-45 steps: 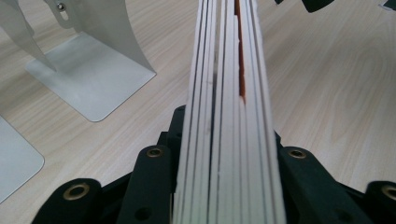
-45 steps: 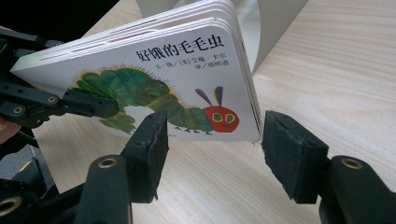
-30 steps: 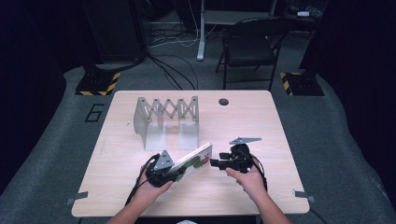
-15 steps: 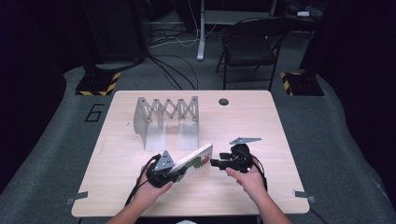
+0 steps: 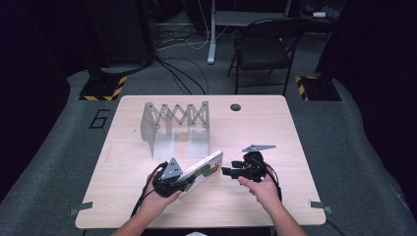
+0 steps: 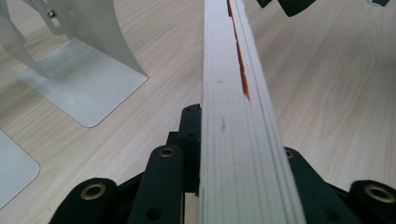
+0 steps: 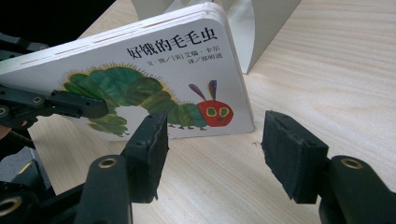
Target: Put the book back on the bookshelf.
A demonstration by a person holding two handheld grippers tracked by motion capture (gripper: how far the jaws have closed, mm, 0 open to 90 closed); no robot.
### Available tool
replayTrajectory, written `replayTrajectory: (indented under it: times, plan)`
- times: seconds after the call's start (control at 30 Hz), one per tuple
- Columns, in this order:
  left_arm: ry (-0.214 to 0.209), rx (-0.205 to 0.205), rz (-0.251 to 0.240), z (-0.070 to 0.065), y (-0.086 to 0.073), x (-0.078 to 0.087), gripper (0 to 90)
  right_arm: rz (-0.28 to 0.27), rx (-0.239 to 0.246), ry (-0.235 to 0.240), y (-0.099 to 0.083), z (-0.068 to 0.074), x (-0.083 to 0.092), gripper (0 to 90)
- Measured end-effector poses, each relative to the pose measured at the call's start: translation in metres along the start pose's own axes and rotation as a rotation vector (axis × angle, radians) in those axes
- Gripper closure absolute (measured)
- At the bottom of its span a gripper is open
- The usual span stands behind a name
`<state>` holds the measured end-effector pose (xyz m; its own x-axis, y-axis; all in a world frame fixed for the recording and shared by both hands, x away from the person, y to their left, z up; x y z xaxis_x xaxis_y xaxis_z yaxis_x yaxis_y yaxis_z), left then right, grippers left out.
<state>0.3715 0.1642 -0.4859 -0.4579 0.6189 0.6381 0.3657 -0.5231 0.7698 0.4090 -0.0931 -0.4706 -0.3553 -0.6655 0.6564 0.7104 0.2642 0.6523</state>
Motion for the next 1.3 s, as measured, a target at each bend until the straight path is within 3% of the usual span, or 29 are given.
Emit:
replayTrajectory:
  times: [0.6,1.3]
  plan:
    - [0.007,-0.006,-0.007,-0.001,0.003,0.006,75.5,-0.008,0.006,-0.007,0.0,-0.003,0.002,40.7]
    - [0.021,0.028,-0.06,0.005,0.007,0.019,75.5,-0.005,0.006,-0.01,0.0,-0.004,0.001,40.6]
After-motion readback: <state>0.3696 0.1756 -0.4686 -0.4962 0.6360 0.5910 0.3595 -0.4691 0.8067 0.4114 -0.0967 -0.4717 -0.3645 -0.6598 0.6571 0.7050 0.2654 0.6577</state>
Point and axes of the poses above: each handheld gripper's, and its own axes: x roughly backward along the jaws, y roughly out of its top, z roughly to its left, the point moved 3 cm from there along -x, roughly forward along the jaws, and after that the axes turned 4 degrees about z, right-handed, at the moved point
